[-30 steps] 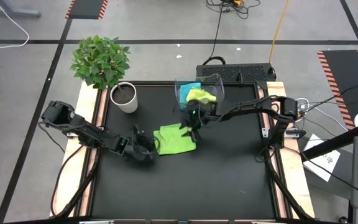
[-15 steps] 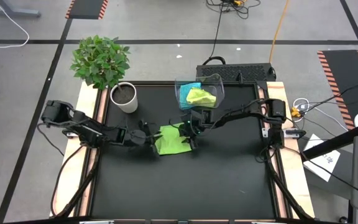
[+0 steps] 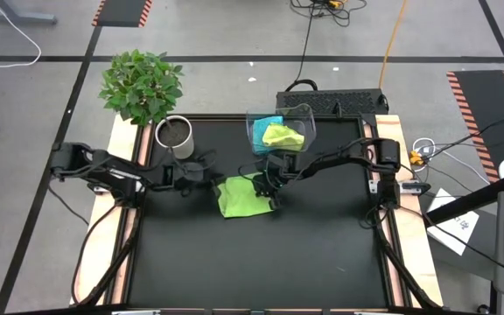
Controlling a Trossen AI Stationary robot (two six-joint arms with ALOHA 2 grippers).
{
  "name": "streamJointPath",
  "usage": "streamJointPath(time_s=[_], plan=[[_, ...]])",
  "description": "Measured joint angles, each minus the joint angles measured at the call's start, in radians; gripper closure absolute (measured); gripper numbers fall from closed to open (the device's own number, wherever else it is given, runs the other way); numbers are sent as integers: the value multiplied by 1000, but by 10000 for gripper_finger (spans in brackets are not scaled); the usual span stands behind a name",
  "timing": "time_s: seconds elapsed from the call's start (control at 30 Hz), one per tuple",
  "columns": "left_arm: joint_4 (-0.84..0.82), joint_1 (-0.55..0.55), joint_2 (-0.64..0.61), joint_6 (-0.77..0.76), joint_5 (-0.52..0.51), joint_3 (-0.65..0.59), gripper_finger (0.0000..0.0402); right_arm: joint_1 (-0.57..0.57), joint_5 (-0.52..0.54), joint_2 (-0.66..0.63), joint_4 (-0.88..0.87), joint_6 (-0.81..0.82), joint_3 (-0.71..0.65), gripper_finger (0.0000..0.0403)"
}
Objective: Fold microfiber towels
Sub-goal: Fold the green microfiber cloth
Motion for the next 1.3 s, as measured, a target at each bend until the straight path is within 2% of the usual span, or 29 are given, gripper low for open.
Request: streamJointPath(time_s=[0.2, 0.37, 0.77, 0.87, 1.0, 1.13, 1.3], plan=[[-10, 93, 0, -53, 177, 0, 314, -11, -41, 27, 24, 5, 0, 402], [0, 136, 0, -32, 347, 0, 314, -14, -54, 27, 33, 4, -6, 402], [24, 142, 0, 48, 405, 0, 310, -13, -55, 28, 30, 0, -7, 403], [23, 142, 0, 71, 423, 0, 283, -14, -55, 29, 29, 0, -7, 403], [22, 148, 0, 71, 418, 0, 218, -13, -54, 29, 27, 0, -7, 403], [-15, 187, 1, -21, 398, 0, 155, -13, -54, 29, 27, 0, -7, 403], [-79, 244, 2, -99, 414, 0, 123, -13, -55, 29, 30, 0, -8, 403]])
